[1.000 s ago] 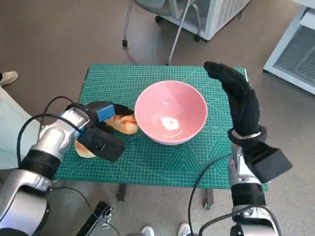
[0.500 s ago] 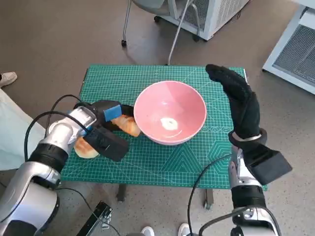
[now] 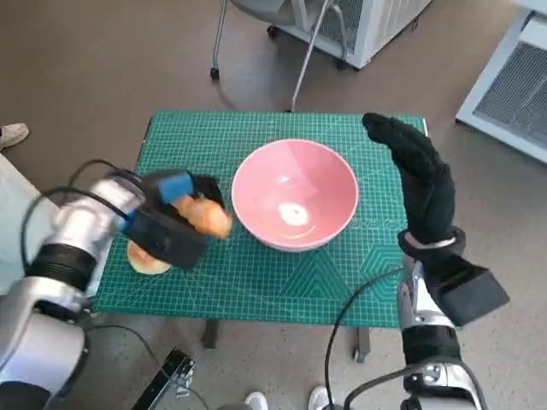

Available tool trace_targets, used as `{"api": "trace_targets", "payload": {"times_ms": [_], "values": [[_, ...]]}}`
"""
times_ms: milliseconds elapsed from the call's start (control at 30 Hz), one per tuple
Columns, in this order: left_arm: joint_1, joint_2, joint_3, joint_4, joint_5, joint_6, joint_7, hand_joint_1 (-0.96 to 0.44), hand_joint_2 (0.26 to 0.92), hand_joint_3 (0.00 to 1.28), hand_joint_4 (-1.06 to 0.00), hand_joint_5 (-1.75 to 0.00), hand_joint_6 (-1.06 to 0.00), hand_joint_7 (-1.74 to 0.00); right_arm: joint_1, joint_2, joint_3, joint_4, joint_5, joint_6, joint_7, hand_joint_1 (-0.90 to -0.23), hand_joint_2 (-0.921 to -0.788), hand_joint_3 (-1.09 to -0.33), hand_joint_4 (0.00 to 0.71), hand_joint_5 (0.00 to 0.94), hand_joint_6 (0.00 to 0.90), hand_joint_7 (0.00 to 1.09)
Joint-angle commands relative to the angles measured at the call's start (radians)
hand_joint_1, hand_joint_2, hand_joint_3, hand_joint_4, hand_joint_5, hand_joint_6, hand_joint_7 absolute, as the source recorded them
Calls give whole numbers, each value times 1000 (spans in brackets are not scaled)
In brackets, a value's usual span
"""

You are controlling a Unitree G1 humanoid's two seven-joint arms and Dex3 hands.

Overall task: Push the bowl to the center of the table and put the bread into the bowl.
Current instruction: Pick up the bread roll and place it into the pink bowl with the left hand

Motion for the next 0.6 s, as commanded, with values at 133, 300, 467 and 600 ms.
{"api": "trace_targets", "payload": {"times_ms": [133, 300, 467, 600], "values": [[-20, 99, 151, -231, -130, 80, -152, 1, 920, 89, -629, -1226, -637, -1163, 21, 6, -2, 12, 4, 15, -7, -421, -921, -590, 473, 17, 172, 886], [-11, 113, 229, -425, -159, 187, -215, 1, 920, 91, -601, -1249, -660, -1147, 15, 5, -3, 13, 10, 22, -3, -420, -921, -590, 473, 17, 174, 882], [18, 82, 286, -617, -154, 291, -216, 1, 918, 85, -622, -1262, -665, -1110, 12, 1, -5, 17, 18, 26, 4, -419, -921, -590, 473, 16, 176, 879], [58, 22, 300, -742, -133, 331, -148, 2, 915, 67, -659, -1207, -676, -1112, 15, 0, -2, 12, 20, 24, 7, -423, -921, -588, 473, 16, 176, 878]]}}
